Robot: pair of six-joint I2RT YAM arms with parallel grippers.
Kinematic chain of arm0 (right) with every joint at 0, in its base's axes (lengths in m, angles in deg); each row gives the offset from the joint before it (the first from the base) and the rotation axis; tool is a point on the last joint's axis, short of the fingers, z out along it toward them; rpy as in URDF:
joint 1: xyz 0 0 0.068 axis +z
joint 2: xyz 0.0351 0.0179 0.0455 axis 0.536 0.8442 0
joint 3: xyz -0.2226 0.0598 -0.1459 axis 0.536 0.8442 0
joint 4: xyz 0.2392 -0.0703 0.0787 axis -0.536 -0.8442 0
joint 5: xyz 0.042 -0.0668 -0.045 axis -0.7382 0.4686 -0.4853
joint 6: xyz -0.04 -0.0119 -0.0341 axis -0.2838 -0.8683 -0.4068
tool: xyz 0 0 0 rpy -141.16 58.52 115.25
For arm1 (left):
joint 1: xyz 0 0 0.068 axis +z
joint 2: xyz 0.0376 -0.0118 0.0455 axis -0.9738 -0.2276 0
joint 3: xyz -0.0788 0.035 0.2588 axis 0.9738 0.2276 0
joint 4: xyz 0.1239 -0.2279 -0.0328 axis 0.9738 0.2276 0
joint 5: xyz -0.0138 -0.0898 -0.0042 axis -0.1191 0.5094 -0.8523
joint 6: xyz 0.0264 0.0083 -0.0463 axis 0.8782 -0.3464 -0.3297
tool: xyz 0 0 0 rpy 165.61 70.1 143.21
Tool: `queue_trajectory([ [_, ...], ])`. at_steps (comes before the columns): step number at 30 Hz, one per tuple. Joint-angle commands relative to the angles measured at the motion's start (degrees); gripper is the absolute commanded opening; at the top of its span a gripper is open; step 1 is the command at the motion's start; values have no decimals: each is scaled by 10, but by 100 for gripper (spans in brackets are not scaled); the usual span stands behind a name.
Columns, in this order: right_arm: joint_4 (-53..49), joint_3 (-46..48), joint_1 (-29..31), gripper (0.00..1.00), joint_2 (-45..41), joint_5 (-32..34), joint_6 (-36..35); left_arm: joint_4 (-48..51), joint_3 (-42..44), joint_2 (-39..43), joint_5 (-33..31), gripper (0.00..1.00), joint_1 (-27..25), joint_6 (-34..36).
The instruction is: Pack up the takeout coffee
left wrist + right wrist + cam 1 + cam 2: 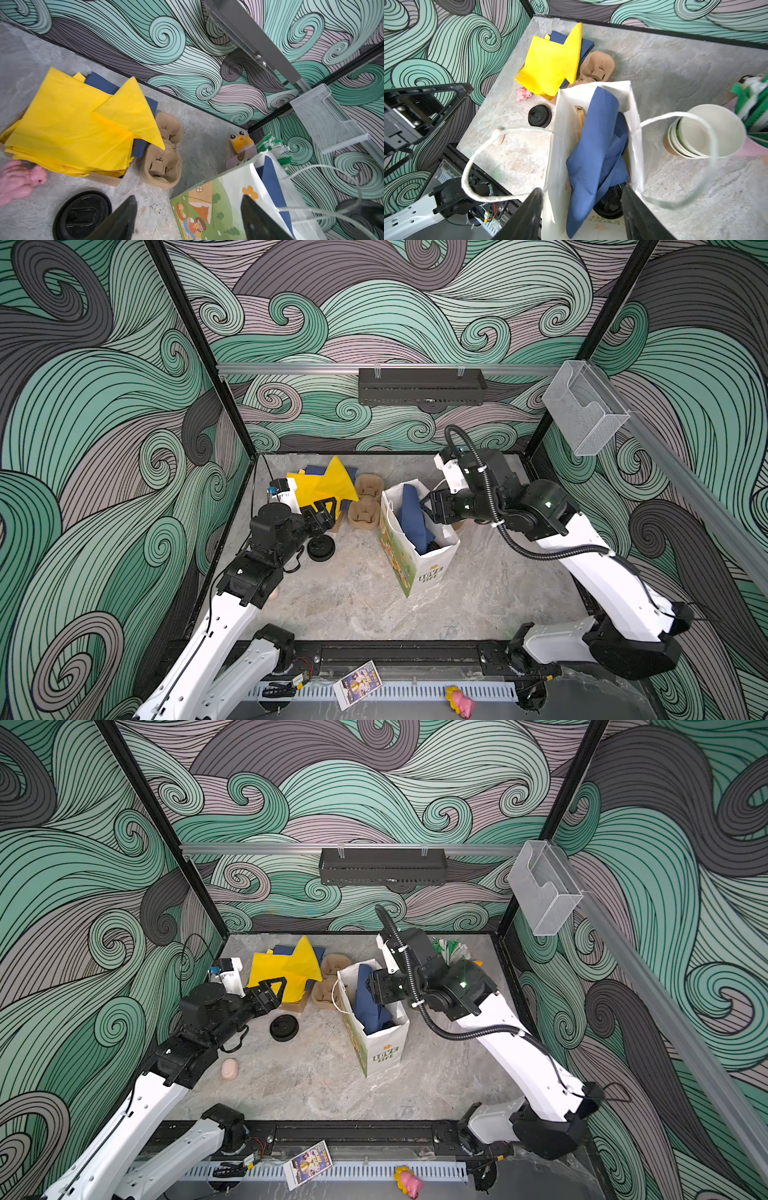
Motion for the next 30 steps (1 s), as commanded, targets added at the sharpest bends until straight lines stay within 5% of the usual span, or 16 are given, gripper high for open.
queue_trajectory([
  [1,-29,11,-18,66,-67,113,-22,33,-12,14,-114,81,2,-6],
  [5,12,148,-83,70,-174,242,-52,35,23,26,-255,85,17,30],
  [13,327,535,-375,90,-280,205,-33,-111,183,-26,-399,89,145,61],
  [17,527,663,-434,92,-219,193,-54,-231,237,-71,-391,93,151,149],
  [22,818,758,-439,95,-95,117,-158,-325,241,-168,-387,96,166,211],
  [25,973,798,-439,96,-26,74,-183,-402,241,-236,-345,98,177,239],
  [30,1081,804,-441,98,44,-4,-197,-534,249,-328,-240,99,195,280],
])
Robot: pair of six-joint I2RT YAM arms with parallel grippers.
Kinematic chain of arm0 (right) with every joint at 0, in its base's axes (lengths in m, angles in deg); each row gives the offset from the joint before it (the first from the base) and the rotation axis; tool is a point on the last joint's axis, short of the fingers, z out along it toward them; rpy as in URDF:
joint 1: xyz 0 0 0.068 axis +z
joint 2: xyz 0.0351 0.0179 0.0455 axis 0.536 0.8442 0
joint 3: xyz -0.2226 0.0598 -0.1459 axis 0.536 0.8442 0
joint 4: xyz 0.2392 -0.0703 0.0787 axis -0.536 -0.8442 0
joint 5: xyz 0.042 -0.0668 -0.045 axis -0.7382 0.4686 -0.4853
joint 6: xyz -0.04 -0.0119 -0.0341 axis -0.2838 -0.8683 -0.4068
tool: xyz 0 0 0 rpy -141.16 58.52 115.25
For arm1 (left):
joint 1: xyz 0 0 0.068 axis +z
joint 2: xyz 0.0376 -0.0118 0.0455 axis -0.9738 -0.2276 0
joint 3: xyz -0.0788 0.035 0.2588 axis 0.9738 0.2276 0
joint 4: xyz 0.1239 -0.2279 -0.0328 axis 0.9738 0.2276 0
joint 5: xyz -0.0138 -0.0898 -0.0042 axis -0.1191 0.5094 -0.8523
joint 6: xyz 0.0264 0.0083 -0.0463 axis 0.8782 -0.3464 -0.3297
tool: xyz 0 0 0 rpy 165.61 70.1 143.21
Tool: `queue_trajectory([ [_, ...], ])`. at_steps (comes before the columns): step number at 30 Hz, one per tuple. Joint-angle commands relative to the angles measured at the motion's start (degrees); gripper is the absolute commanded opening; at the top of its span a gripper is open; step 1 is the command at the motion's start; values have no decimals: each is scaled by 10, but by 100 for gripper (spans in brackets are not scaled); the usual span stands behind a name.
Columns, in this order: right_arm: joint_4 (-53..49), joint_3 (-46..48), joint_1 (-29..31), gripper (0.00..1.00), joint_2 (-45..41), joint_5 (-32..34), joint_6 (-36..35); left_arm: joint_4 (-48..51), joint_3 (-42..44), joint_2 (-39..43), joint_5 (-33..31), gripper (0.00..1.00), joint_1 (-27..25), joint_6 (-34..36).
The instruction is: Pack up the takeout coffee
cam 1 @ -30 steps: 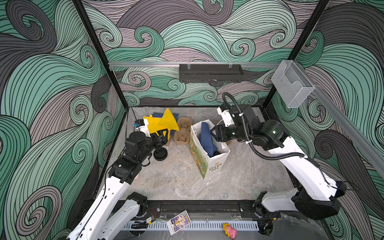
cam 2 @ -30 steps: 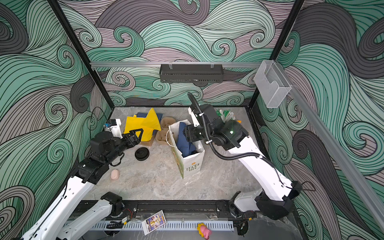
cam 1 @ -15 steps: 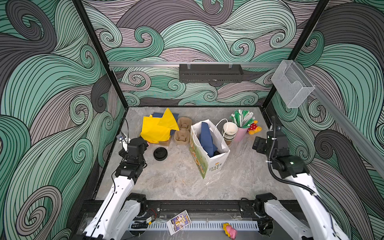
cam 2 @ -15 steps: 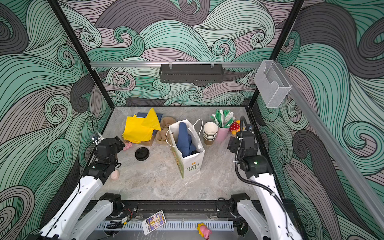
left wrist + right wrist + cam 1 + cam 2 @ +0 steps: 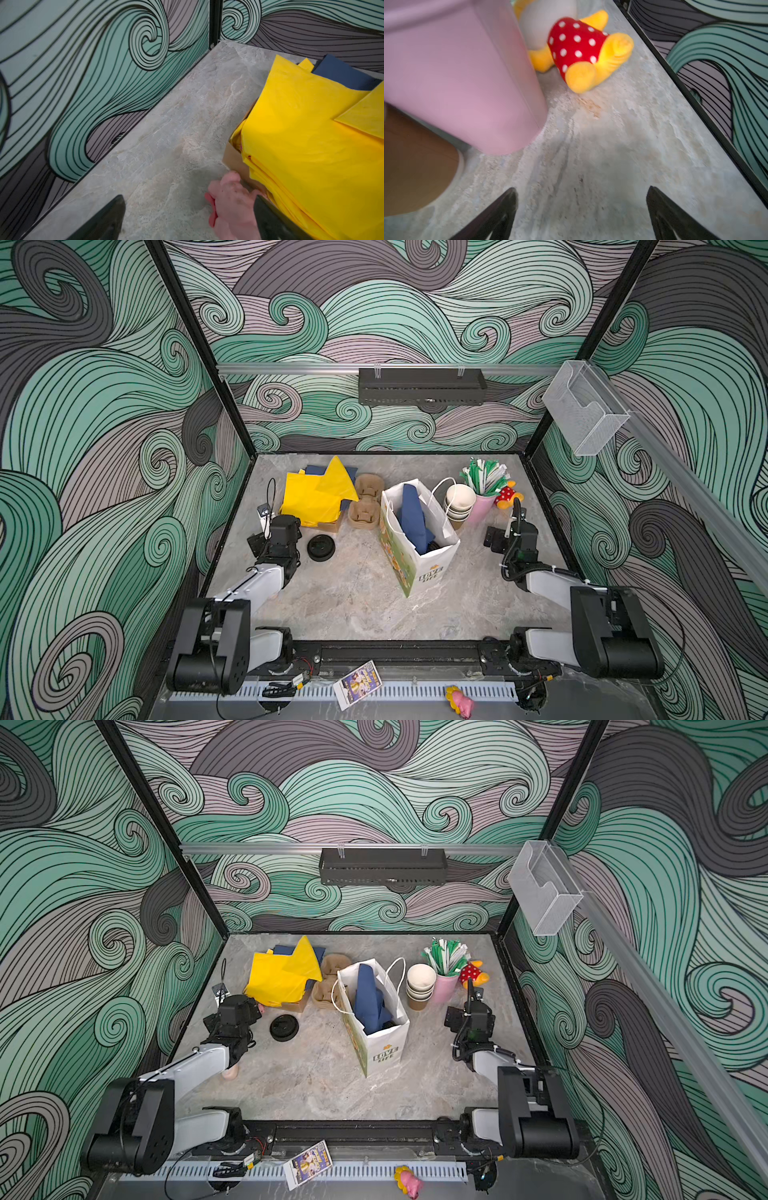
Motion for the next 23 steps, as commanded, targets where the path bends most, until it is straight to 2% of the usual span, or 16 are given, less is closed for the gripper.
queue_trajectory([
  [1,211,9,-2,98,67,-61,-28,-139,1,-47,78,99,10,54],
  [3,334,30,-2,99,129,-61,-30,-195,14,-86,113,99,16,68],
  [5,178,-8,-2,99,82,-50,-22,-234,20,-121,150,99,16,85],
  [7,248,-5,10,99,119,-29,-35,-277,19,-151,138,98,15,95],
  [9,173,-19,12,99,91,-22,-33,-211,-11,-144,145,99,23,84],
  [10,194,-18,14,99,102,-21,-37,-156,-25,-129,152,99,25,69],
  [12,205,-16,21,99,106,-14,-44,-201,-12,-142,152,98,26,83],
  [14,174,-24,23,99,98,-11,-45,-167,-22,-134,150,98,26,72],
  [18,154,-44,23,99,113,-15,-43,-164,-20,-130,152,99,26,70],
  [23,186,-24,25,99,104,-13,-48,-171,-19,-131,150,99,25,71],
])
